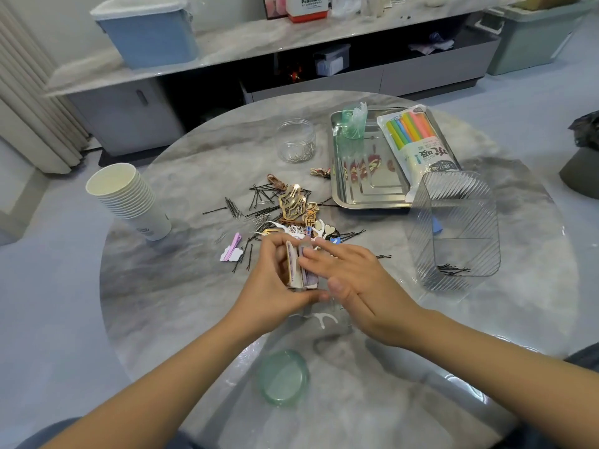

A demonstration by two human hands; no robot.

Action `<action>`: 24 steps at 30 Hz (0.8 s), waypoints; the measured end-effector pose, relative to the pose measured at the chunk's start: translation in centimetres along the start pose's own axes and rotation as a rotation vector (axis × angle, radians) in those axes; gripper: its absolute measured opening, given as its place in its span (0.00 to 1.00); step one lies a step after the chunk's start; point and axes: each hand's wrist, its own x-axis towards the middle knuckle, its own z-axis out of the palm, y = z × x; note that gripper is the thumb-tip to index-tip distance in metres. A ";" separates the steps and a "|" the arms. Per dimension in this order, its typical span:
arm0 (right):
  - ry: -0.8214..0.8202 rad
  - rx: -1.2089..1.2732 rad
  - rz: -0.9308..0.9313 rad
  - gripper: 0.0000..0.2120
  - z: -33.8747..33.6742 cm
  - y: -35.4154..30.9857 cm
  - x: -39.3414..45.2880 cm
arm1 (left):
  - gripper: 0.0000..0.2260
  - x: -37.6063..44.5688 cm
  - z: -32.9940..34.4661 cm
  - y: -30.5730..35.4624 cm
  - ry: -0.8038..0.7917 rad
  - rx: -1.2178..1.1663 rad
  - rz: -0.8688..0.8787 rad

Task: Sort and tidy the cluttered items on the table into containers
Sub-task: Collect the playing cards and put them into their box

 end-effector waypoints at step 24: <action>-0.185 -0.304 -0.081 0.24 0.6 1.7 -1.0 | 0.25 -0.8 -2.5 0.5 -0.171 0.004 -0.155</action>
